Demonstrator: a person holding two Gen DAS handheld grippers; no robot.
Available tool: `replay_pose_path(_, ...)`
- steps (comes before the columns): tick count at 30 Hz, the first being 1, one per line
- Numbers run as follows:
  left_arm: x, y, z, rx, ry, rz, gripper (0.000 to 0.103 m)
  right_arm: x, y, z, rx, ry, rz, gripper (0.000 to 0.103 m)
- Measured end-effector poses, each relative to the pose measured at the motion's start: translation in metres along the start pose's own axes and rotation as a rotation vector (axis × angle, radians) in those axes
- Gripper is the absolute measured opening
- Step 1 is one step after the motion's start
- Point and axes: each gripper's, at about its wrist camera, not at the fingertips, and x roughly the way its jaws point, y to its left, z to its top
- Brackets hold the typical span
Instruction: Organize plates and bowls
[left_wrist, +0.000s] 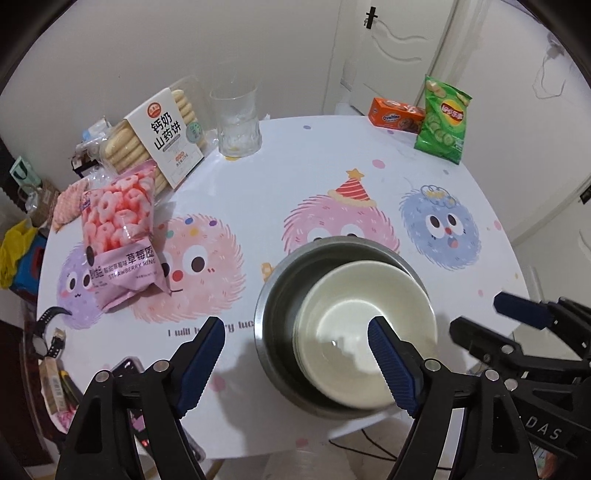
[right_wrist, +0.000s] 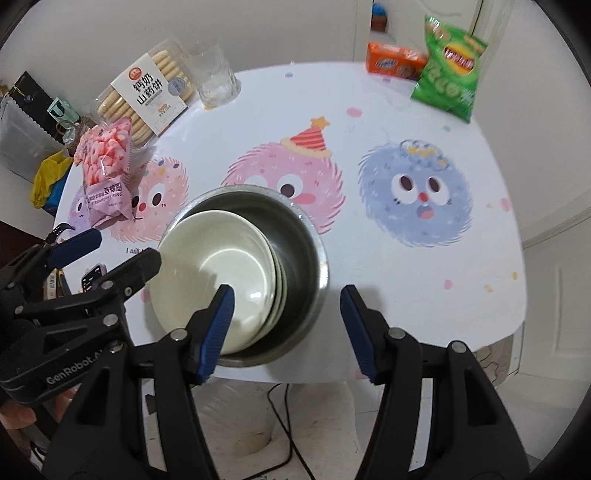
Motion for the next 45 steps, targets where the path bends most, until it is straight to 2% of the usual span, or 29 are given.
replay_pose_path(3,-0.006,-0.006,-0.01,-0.014,-0.006,0.013,0.082,-0.014,-0.001,-0.007,-0.026,-0.037,-0.041,0.063)
replay_pose_path(6,-0.01,-0.014,-0.02,-0.041,-0.013,0.039,0.082,-0.019,-0.005,-0.011,-0.034,-0.052,-0.04,0.069)
replay_pose_path(11,-0.022,-0.031,-0.041,-0.12,-0.057,0.045,0.082,-0.027,-0.012,-0.027,-0.09,-0.089,-0.064,0.069)
replay_pose_path(18,-0.032,-0.052,-0.064,-0.151,-0.087,0.065,0.082,-0.043,-0.031,-0.051,-0.1,-0.145,-0.004,0.071)
replay_pose_path(25,-0.032,-0.055,-0.074,-0.174,-0.087,0.029,0.082,-0.048,-0.038,-0.066,-0.105,-0.164,-0.025,0.072)
replay_pose_path(28,-0.026,-0.058,-0.074,-0.158,-0.078,-0.001,0.082,-0.046,-0.042,-0.069,-0.089,-0.154,-0.028,0.072)
replay_pose_path(36,-0.018,-0.068,-0.079,-0.051,-0.096,-0.003,0.082,-0.04,-0.049,-0.074,-0.056,-0.155,-0.062,0.072)
replay_pose_path(45,-0.02,-0.066,-0.079,-0.058,-0.118,-0.02,0.082,-0.04,-0.046,-0.077,-0.075,-0.164,-0.079,0.072)
